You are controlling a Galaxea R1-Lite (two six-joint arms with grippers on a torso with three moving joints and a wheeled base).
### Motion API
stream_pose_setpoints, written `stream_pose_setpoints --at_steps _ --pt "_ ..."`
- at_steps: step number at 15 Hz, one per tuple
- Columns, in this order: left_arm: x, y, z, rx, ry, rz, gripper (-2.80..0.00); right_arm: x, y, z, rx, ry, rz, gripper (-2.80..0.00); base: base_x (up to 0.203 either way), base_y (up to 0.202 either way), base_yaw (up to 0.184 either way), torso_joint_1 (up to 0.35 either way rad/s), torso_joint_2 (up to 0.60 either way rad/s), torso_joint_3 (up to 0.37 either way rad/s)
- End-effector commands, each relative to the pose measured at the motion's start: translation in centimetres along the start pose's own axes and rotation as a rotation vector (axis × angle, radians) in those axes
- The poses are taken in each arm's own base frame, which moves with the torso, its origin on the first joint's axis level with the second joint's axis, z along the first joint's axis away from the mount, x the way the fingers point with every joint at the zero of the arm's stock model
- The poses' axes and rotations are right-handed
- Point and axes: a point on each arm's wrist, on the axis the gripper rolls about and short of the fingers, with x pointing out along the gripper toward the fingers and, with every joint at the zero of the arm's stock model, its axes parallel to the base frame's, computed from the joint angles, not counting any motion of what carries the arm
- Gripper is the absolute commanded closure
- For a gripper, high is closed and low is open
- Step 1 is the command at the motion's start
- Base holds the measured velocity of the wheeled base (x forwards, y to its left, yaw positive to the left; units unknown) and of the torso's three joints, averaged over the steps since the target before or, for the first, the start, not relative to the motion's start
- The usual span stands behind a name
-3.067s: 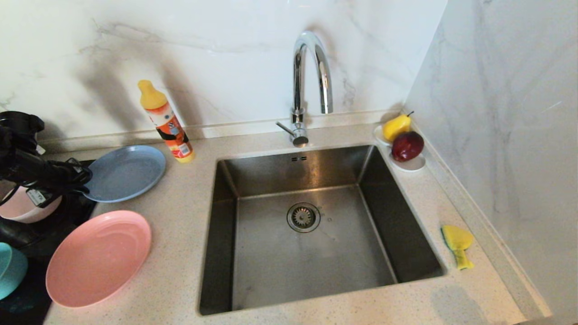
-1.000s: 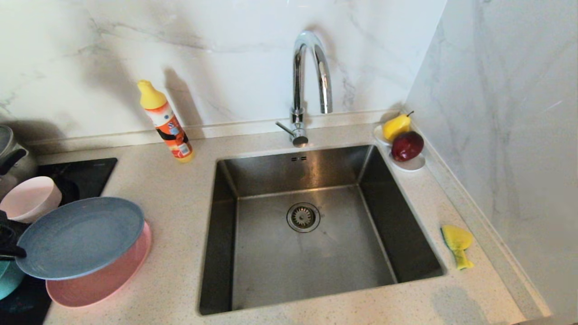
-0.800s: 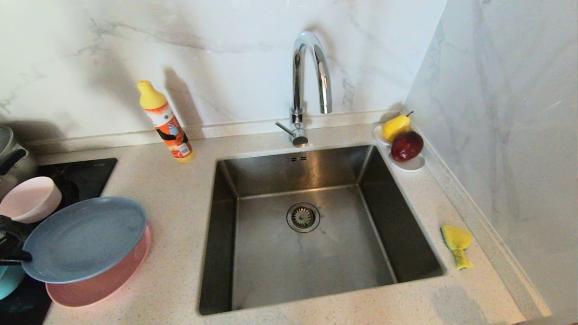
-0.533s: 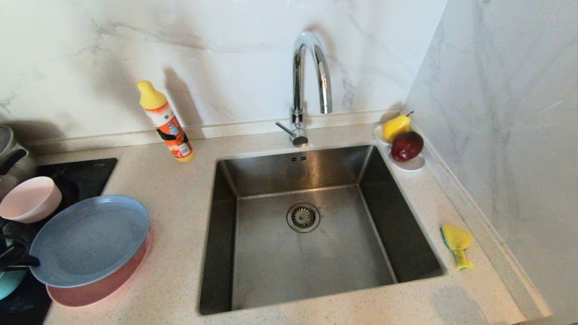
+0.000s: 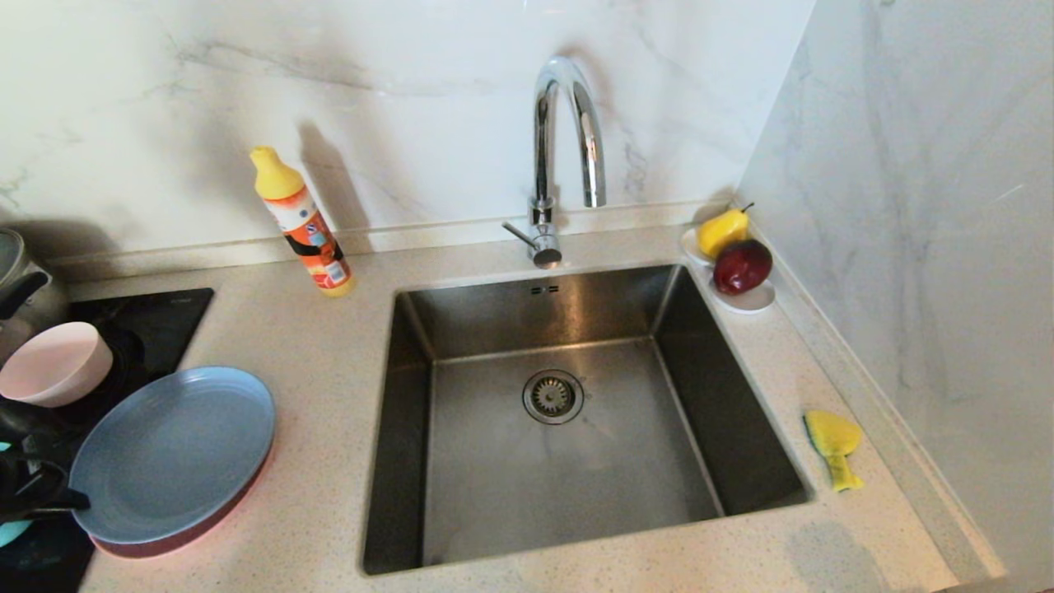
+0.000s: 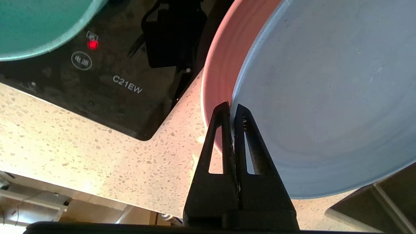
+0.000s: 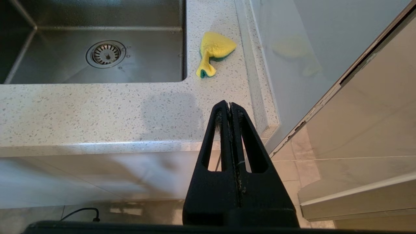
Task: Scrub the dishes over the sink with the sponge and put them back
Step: Place the plate on the plate
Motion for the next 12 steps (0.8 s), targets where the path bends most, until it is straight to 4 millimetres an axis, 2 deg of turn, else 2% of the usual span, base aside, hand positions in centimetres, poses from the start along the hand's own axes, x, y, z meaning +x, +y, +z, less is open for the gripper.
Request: stream_pose_setpoints --at_steps 1,5,6,7,12 --pt "0.4 0.2 -0.1 -0.008 0.018 0.001 0.0 0.0 0.0 0.0 -0.001 0.002 0.0 0.0 0.0 0.0 0.0 0.0 0.0 0.0" --pt "0.8 1.1 0.2 -0.034 0.015 0.011 0.0 0.0 0.0 0.0 -0.001 0.002 0.0 0.0 0.0 0.0 0.0 0.0 0.0 0.0" --pt "0.9 1.2 0.3 -0.031 0.005 0.012 -1.62 0.0 0.0 0.0 -0.001 0.001 0.001 0.0 0.0 0.0 0.0 0.0 0.0 0.0" --pt "0.9 1.2 0.5 -0.025 -0.01 0.01 -2.8 0.0 0.0 0.0 -0.001 0.002 0.0 0.0 0.0 0.0 0.0 0.0 0.0 0.0" --pt "0.2 0.8 0.8 -0.019 -0.041 -0.018 -2.8 0.0 0.0 0.0 -0.001 0.002 0.0 0.0 0.0 0.0 0.0 0.0 0.0 0.0"
